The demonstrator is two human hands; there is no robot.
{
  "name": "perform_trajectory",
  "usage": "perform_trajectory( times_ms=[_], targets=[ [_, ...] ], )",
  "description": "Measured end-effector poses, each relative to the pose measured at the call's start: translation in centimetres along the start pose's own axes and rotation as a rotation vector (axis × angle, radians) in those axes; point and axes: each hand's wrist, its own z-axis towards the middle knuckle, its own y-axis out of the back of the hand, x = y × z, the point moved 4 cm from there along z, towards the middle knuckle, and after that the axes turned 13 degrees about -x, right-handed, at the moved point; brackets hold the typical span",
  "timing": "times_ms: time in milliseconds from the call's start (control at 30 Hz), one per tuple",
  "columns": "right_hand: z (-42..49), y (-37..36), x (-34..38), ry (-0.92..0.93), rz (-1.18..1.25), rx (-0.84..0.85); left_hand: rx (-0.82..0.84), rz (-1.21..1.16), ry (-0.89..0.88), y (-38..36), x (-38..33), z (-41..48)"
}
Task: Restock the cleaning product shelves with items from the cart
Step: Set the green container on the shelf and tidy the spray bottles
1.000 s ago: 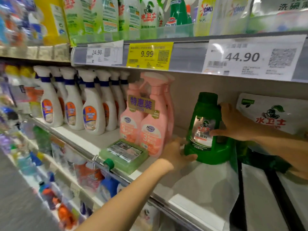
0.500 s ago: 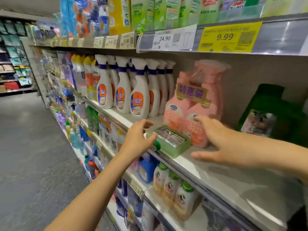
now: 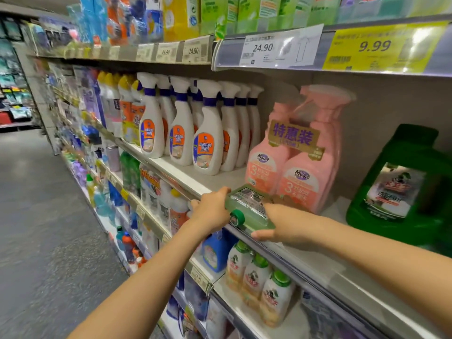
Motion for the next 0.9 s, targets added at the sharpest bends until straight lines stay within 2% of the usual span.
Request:
perform_trajectory(
  times_ms=[100, 200, 300, 467, 533, 700, 767, 900],
  targets=[
    [-0.3, 0.4, 0.2, 0.045, -0.005, 0.007, -0.034, -0.085, -0.010, -0.1, 0.3, 0.2],
    [-0.6, 1.6, -0.1, 0.017, 0.096, 0.029, -0.075, -0.172, -0.064, 0.5, 0.4, 0.3],
    [-1.0, 2.8, -1.1, -0.019, 0.131, 0.042, -0.102, -0.265, -0.174, 1.0, 0.1, 0.1],
    [-3.4, 4.4, -2.6, -0.062, 0.220, -0.006, -0.260, -0.188, -0.358, 2.4, -2.3, -0.3],
    [-4.6, 5.1, -3.2, -0.078, 0.234, -0.051, -0.225, -0.282, -0.424, 2.4, -3.5, -0.6],
    [-7.4, 6.7, -4.4, -0.122, 0.196, -0.243, -0.160, -0.684, -0.304, 0.9, -5.3, -1.3],
    [-8.2, 7.5, -4.6, -0.155, 0.224, -0.316, -0.127, -0.776, -0.258, 0.1, -6.2, -1.7],
    [-10.9, 8.6, -4.8, -0.186, 0.196, -0.429, -0.064, -0.919, -0.295, 0.2, -8.4, -2.8]
  ],
)
